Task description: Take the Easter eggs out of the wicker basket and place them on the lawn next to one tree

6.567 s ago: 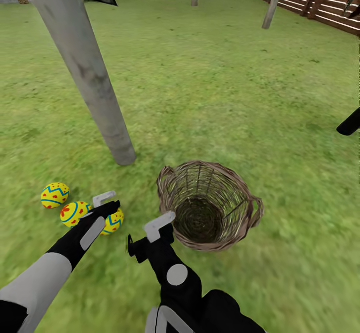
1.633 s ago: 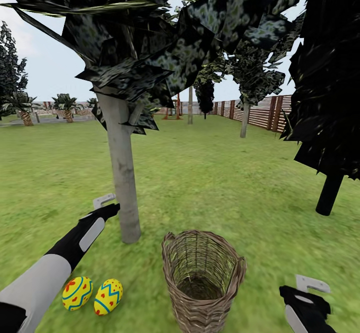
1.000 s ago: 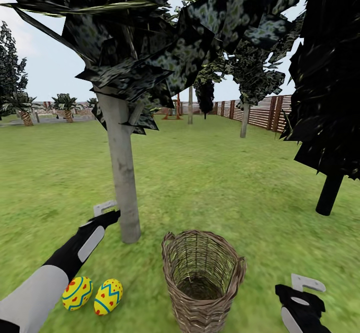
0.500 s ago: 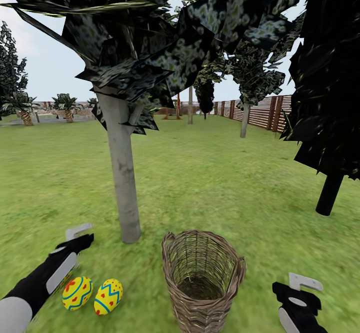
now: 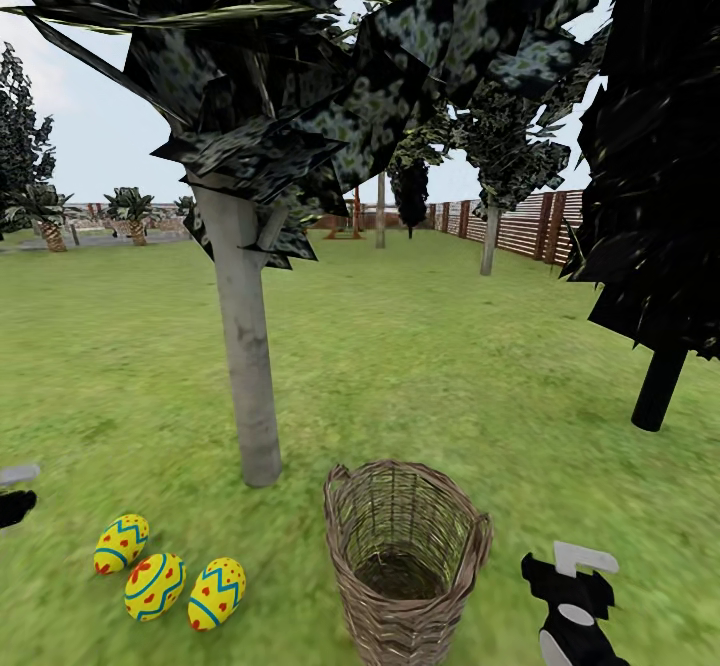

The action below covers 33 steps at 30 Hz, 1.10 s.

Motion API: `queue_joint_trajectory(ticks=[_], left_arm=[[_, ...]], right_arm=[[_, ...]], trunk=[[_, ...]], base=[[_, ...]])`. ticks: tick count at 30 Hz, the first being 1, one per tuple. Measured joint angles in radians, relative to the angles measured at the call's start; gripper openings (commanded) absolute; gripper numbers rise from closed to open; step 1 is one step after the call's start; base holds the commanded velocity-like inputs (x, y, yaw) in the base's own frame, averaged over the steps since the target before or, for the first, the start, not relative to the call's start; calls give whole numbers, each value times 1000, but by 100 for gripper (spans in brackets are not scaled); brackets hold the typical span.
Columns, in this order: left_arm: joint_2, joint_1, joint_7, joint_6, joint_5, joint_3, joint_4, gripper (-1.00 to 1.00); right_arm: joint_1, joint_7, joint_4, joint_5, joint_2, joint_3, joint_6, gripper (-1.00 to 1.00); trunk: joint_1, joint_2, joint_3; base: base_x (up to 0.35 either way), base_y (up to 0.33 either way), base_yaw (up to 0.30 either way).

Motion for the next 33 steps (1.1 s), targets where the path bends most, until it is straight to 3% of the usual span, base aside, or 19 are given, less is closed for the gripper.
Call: queue_joint_trajectory(ticks=[4, 7, 12, 17, 18, 24, 30, 33], left_arm=[[14, 4, -3, -43, -2, -2, 135, 100], [17, 5, -5, -121, -2, -9, 250, 100], [15, 50, -3, -231, -6, -12, 412, 100], [14, 117, -4, -265, -7, -14, 455, 100], [13, 157, -4, -272, -6, -12, 463, 100], [5, 202, -3, -275, -10, -15, 471, 100], [-21, 250, -3, -276, -10, -17, 472, 100], [-57, 277, -3, -277, -10, -19, 472, 100]], right_arm=[[0, -1, 0, 0, -5, 2, -3, 100], [0, -6, 0, 8, -10, 2, -4, 100], [0, -12, 0, 83, -10, 0, -5, 100], [1, -18, 0, 121, -6, -1, -5, 100], [0, -21, 7, 129, -6, -2, 3, 100], [1, -23, 47, 135, -9, -4, 5, 100], [1, -23, 101, 151, -11, -6, 1, 100], [0, -24, 163, 162, -11, -7, -4, 100]], trunk=[[0, 0, 0], [-4, 7, 7], [-24, 42, 22], [-43, 77, 38], [-47, 84, 41], [-70, 126, 60], [-93, 168, 79], [-104, 189, 88]], base=[[0, 0, 0], [0, 0, 0], [0, 0, 0], [0, 0, 0], [0, 0, 0], [0, 0, 0], [0, 0, 0], [0, 0, 0]])
